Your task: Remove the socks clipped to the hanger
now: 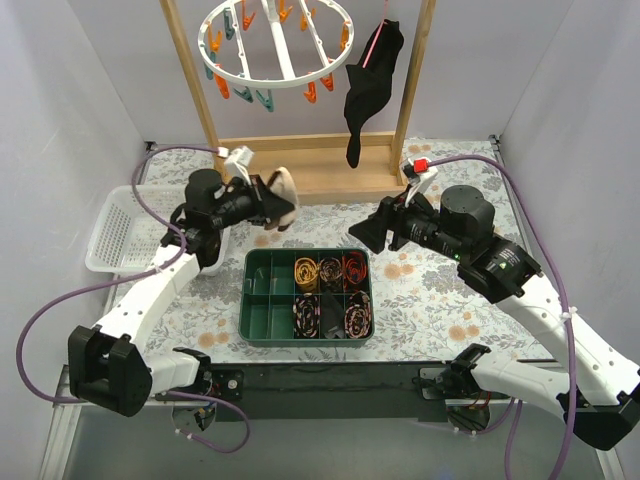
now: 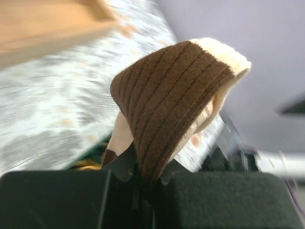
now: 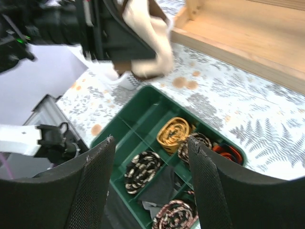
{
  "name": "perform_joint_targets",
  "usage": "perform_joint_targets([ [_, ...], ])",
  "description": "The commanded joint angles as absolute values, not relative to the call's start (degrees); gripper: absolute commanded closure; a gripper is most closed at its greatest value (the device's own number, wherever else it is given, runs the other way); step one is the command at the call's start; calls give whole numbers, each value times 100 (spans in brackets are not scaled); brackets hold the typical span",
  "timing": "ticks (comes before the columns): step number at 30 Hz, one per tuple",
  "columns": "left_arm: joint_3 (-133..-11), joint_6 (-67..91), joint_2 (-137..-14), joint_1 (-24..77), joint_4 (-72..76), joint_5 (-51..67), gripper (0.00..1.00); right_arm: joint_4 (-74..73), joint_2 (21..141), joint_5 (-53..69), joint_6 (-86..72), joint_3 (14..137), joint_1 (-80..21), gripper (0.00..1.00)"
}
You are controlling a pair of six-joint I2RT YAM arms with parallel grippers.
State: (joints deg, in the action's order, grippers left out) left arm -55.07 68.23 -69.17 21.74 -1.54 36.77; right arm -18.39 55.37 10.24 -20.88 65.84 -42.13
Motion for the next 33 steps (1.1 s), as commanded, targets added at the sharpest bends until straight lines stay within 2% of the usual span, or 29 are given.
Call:
perform_joint_targets([
  [1,-5853,7119,-6741,1425,-1466,1806,100,-2197,5379,290,-1916,6741,-4228,32],
  [6,-5766,7496,-6724,644,-2021,-161,100,-2232,5379,334,-1890,6671,-4227,32],
  [10,-5537,7620,-6723,124,-2004,-895,100,-2232,5423,430,-1872,6592,-4228,32],
  [15,-5625,7769,-7144,9,-2345,-2212,100,-2232,5440,492,-1846,6469,-4228,32],
  [17,-5660,7927,-7294,9,-2504,-2697,98,-2232,5414,510,-1863,6416,-4228,32],
  [19,-5625,7954,-7452,9,-2584,-2708,94,-2224,5397,536,-1986,6355,-4228,32],
  [20,-5599,7998,-7479,9,-2584,-2690,86,-2163,5388,623,-2021,6294,-4228,32],
  [21,-5555,8050,-7514,9,-2601,-2681,71,-2127,5388,685,-2039,6241,-4228,32],
  [23,-5537,8086,-7567,9,-2593,-2575,52,-2109,5396,756,-2118,6127,-4228,32],
  [24,-5546,8112,-7567,9,-2593,-2540,31,-2101,5379,756,-2136,6100,-4228,32],
  [25,-5563,8112,-7585,9,-2593,-2505,24,-2109,5379,756,-2179,6065,-4228,32],
  [31,-5809,8025,-7480,9,-2558,-2128,21,-2092,5282,756,-2276,5950,-4228,32],
  [33,-5923,7885,-7444,9,-2418,-1595,21,-2074,5282,730,-2364,5915,-4228,32],
])
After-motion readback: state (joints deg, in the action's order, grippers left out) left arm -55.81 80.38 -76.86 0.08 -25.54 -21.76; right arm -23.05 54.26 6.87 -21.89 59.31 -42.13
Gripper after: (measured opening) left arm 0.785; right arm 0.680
